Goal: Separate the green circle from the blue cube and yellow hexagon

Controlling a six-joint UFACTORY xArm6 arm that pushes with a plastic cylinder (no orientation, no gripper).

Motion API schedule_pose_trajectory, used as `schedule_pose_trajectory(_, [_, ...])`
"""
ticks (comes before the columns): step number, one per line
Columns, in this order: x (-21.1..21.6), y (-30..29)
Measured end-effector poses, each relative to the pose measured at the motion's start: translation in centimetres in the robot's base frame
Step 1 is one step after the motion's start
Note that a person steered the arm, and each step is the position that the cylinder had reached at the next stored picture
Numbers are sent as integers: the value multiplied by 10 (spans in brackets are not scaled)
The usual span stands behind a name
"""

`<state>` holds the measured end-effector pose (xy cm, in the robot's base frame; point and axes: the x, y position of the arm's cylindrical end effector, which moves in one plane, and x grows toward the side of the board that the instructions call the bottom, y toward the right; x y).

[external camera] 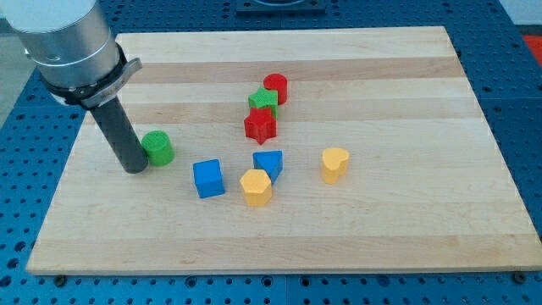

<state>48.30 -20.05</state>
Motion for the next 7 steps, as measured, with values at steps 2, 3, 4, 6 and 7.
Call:
schedule_pose_trajectory(2, [-7, 10])
schedule_pose_trajectory(3, [-11, 21])
schedule_pose_trajectory(4, [-12, 22])
schedule_pose_trajectory(6, [-18, 32])
schedule_pose_trajectory(7, [-26, 44])
